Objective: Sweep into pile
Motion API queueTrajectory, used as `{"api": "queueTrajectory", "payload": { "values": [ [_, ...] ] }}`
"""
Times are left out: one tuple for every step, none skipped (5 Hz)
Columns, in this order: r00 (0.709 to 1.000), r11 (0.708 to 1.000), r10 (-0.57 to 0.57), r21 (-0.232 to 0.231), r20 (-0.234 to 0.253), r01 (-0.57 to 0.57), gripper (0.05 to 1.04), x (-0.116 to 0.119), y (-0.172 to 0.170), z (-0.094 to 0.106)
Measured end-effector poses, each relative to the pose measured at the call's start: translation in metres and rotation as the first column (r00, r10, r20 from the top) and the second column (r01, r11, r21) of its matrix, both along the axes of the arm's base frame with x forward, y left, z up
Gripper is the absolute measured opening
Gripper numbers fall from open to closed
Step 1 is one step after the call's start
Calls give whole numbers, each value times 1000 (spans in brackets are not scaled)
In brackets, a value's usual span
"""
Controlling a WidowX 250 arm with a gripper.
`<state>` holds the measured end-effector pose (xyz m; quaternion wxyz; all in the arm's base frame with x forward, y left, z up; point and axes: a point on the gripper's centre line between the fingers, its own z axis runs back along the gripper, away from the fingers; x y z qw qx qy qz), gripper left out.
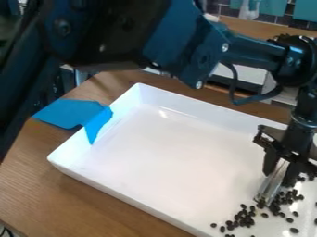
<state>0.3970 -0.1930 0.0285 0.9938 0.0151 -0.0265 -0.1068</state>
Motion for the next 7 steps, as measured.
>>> {"api": "queueTrajectory", "payload": {
  "values": [
    [1000,1000,4,-8,-4,-4,369,1,20,1],
    [997,998,54,-44,49,-52,369,5,60,34],
    [988,991,123,-58,90,-118,369,4,112,59],
    [990,994,111,-30,82,-109,369,-21,128,55],
    [994,993,101,48,49,-103,369,-47,126,33],
    [995,993,91,75,42,-94,369,-68,103,14],
    [988,986,139,85,59,-144,369,-79,75,-4]
  ]
}}
